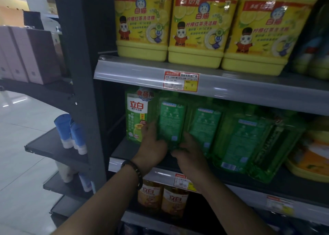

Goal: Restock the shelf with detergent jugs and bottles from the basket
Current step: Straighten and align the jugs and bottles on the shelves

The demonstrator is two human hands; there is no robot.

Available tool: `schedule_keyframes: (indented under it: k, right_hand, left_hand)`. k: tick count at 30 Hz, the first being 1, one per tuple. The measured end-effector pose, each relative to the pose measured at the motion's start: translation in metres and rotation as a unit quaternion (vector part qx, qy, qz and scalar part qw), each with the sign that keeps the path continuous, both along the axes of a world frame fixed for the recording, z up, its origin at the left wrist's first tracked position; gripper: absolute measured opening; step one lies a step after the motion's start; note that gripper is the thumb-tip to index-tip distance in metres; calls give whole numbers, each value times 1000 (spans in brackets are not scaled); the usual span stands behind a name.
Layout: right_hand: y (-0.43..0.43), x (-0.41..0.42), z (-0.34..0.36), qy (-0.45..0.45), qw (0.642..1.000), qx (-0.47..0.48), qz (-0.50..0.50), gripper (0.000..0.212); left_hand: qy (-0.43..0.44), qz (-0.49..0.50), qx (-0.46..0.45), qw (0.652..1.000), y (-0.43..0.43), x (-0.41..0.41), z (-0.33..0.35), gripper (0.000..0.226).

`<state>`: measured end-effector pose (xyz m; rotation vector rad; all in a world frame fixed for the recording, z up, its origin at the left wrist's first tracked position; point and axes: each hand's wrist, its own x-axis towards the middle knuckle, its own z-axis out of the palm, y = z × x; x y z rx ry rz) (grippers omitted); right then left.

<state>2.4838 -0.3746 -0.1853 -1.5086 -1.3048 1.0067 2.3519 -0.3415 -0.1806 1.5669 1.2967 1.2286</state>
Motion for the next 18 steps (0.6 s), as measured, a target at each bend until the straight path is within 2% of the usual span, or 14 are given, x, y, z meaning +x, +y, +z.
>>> schedule_keyframes:
  k: [3,7,9,11,13,16,18]
  right_hand:
    - [0,5,-3,5,1000,10,16,82]
    - [-1,4,-1,19,1000,16,3,85]
    - [-1,3,-2,37,999,16,-2,94]
    - [0,5,-1,37,999,31,4,88]
    - [0,7,-2,32,999,30,8,81]
    - [2,9,-7,10,1000,10,12,86]
    - [1,8,-8,6,1000,8,14,85]
  left_hand:
    - [-14,-17,-10,1000,-7,1,3,70]
    - [-111,-45,-26,992,-14,3,10,60]
    - [-128,-40,-39,990,-12,1,9,54]
    - [-126,-23,-71,989,-12,-1,8,51]
    - [-72,3,-69,995,-13,-2,6,63]
    - [48,3,-63,997,-13,-2,4,79]
    - [65,7,-57,996,-12,-5,3,79]
